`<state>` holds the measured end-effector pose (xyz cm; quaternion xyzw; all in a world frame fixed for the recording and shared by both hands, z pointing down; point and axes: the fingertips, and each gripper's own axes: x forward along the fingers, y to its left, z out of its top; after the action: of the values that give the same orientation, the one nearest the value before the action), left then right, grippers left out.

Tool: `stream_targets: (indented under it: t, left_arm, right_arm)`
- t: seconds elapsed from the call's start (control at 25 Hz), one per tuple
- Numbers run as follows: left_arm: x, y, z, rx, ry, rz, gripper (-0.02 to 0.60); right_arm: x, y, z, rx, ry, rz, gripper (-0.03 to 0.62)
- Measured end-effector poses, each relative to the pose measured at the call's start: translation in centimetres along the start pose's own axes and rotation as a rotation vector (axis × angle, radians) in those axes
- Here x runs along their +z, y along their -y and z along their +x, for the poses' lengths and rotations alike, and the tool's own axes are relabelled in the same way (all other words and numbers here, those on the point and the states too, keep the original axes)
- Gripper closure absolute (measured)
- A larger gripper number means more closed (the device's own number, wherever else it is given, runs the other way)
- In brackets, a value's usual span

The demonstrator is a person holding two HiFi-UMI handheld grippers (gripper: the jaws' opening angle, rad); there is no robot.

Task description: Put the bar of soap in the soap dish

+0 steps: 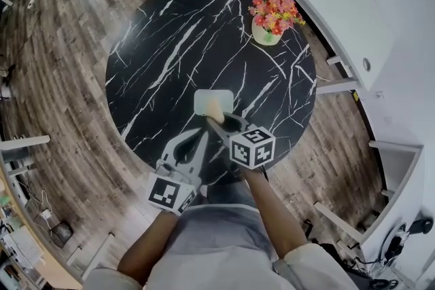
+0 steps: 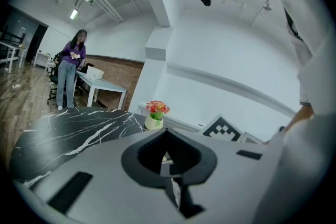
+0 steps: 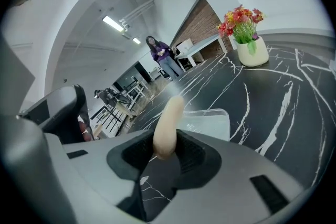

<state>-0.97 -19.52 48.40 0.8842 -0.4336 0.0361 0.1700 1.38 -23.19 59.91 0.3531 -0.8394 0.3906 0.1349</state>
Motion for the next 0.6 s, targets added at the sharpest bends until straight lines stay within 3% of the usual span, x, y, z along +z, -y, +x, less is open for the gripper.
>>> stream_targets:
  t: [0.6]
  left_arm:
    - [0.8, -0.4, -0.4, 0.007, 0.052, -0.019, 0.578]
  right_arm:
    - [-1.7, 0.8, 1.9, -0.020, -0.183, 0.024, 0.465]
